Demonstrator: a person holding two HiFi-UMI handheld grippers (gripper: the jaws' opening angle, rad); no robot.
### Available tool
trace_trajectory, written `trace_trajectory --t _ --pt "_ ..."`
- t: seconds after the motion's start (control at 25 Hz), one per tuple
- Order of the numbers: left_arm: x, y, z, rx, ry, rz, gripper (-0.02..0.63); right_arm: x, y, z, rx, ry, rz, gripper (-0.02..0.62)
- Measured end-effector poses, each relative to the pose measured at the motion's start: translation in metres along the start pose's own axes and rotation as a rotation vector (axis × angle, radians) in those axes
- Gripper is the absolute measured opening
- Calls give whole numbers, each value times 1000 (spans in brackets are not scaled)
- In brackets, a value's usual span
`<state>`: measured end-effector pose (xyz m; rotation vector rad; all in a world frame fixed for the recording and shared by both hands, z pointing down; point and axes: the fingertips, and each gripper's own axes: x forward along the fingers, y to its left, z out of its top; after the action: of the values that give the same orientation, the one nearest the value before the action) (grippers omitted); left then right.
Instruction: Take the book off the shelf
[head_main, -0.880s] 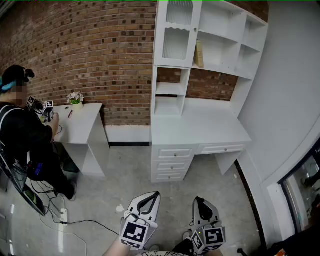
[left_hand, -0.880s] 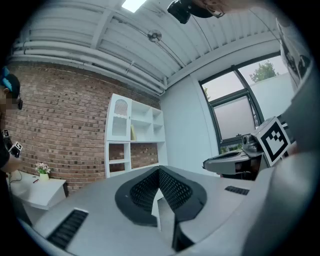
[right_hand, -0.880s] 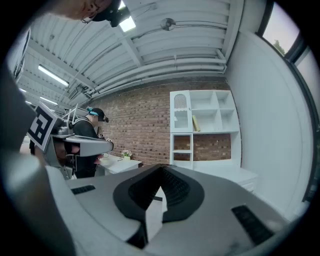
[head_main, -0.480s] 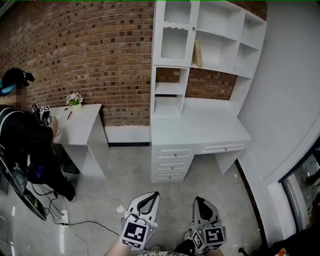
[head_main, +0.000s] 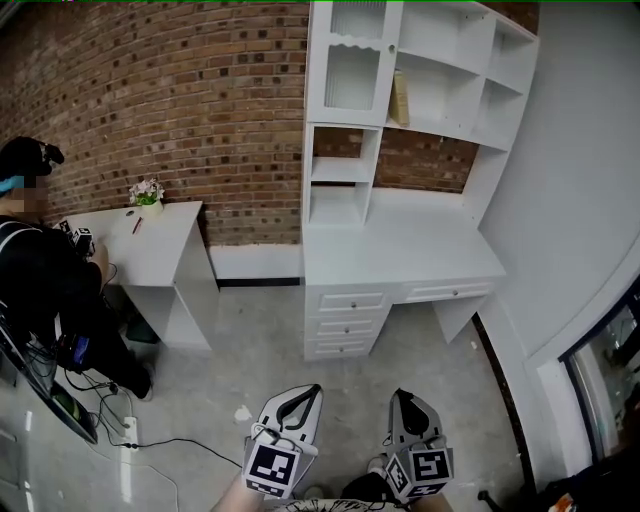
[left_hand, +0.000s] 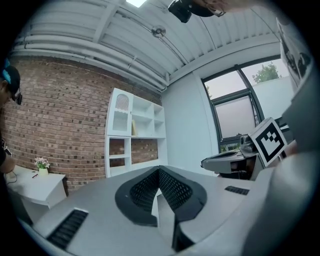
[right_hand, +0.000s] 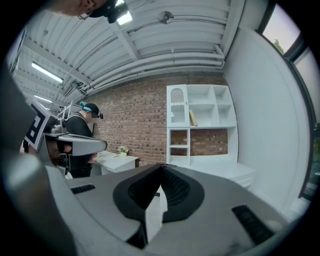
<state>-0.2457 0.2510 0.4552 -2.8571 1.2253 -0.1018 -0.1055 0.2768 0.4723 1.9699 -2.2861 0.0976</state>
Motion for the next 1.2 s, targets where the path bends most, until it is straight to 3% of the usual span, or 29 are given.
trace_trajectory --t 0.52,0.88,1.2 --pt "71 28 -4 -13 29 55 3 67 -51 4 -37 -18 14 2" --pt "205 34 15 13 21 138 3 164 -178 28 -44 -60 43 2" --pt "352 31 37 -21 -1 199 3 250 -296 55 -45 -74 115 2"
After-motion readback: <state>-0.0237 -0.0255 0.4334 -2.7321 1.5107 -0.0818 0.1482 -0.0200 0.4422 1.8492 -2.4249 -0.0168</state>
